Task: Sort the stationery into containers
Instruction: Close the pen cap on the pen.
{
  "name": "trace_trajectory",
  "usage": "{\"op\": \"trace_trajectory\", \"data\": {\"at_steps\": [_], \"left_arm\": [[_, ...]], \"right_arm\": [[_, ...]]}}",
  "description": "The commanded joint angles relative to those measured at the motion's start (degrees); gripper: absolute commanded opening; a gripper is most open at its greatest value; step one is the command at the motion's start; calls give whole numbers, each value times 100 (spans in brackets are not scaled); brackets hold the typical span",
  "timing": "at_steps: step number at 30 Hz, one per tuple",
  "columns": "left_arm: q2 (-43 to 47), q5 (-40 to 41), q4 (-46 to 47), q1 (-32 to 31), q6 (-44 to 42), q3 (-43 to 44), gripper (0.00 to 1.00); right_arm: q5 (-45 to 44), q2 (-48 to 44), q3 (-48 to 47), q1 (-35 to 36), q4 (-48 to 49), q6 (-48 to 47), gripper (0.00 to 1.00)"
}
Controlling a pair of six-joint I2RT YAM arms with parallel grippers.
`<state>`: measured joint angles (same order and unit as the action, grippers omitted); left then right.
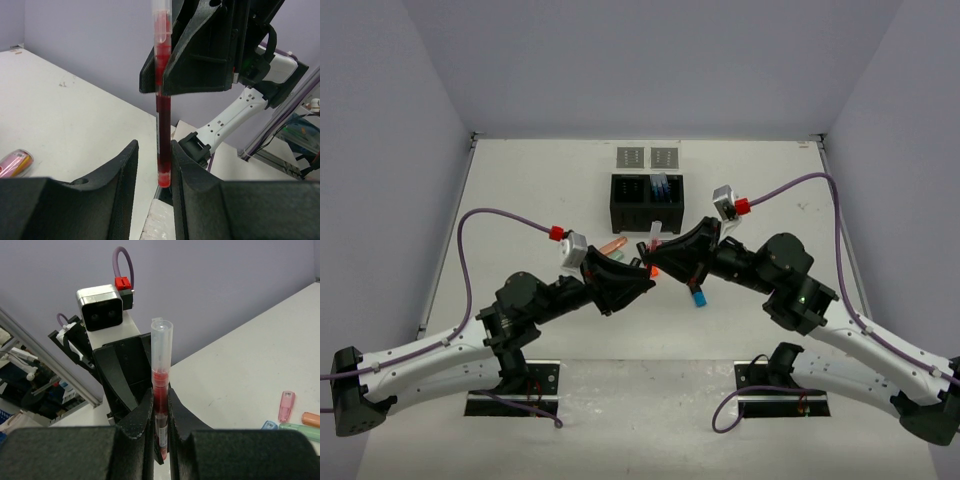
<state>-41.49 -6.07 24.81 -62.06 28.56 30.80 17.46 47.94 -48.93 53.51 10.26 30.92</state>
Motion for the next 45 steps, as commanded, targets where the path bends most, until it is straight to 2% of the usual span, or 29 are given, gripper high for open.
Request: {"op": "trace_trajectory", "data": {"at_steps": [1, 6, 11, 14, 18, 20, 23, 25, 27, 36, 41, 45], "left_arm": [[-76, -173, 207, 1, -265, 330, 33], [-167, -259, 261, 1, -272, 383, 30], [-271, -341, 323, 1, -263, 434, 9], [-290, -343, 341, -8, -272, 445, 0], [-256, -300, 391, 1, -325, 401, 0], [-230, -291, 418, 1, -333, 360, 0], [-211, -360, 451, 5, -334, 348, 0], [-207, -455, 480, 1, -334, 323, 0], [-199, -516, 510, 1, -334, 295, 0], [-170, -594, 539, 1, -295, 242, 0], [-227, -702, 586, 1, -255, 267, 0], [-297, -721, 500, 1, -263, 329, 0]], "right_arm": [[282, 104, -261, 98, 108, -90, 0], [343, 123, -296, 132, 108, -123, 0], [338, 111, -319, 159, 74, -147, 0], [320, 111, -301, 168, 73, -156, 0], [243, 77, -283, 167, 55, -181, 1], [208, 35, -292, 160, -2, -255, 26], [94, -35, -341, 160, -162, -372, 53], [-80, -78, -472, 164, -392, -475, 62], [-175, -91, -606, 160, -664, -526, 66], [-658, -100, -1363, 141, -1443, -925, 69], [-455, 177, -1696, 133, -1580, -1026, 63], [-254, 329, -1769, 133, -1533, -1053, 54]]}}
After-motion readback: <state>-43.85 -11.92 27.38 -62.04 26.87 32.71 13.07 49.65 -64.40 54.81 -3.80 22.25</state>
